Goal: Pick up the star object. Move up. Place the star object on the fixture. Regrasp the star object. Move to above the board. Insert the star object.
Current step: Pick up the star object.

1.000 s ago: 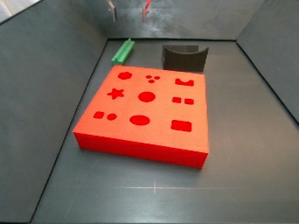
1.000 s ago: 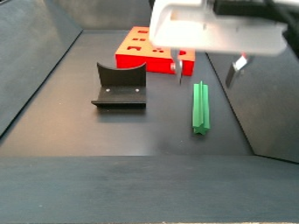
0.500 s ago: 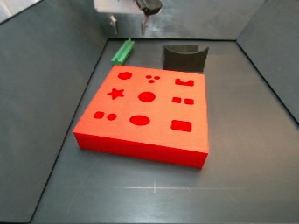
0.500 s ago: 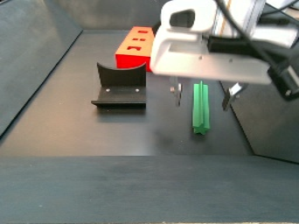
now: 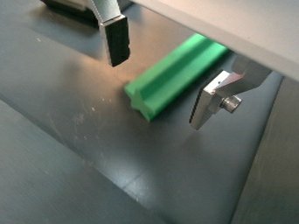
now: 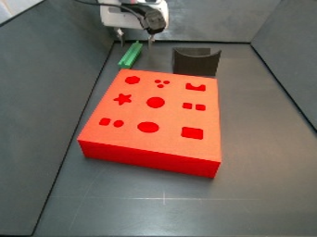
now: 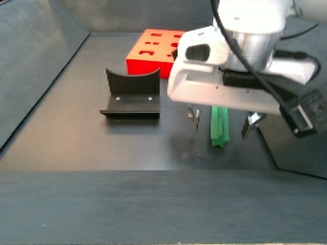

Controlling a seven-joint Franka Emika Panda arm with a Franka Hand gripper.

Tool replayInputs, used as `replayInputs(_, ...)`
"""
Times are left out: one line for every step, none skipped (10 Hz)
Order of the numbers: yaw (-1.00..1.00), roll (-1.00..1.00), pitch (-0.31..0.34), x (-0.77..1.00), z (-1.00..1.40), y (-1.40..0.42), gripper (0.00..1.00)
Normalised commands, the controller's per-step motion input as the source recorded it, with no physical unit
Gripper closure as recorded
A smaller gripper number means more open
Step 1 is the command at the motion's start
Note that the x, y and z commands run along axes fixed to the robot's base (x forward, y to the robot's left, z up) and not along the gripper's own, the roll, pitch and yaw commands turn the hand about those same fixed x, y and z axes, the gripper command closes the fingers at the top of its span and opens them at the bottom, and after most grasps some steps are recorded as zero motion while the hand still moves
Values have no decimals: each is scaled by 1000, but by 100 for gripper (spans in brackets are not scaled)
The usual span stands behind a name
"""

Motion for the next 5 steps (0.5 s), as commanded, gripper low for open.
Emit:
replayInputs(-194, -1, -170, 0, -103, 109, 0)
replayInputs(0, -3, -7, 0, -3, 11, 0)
replayInputs(0, 0, -20, 0, 0, 0, 0)
replayInputs(0, 0, 0, 0, 0, 0, 100)
replayInputs(0, 0, 0, 0, 0, 0, 100)
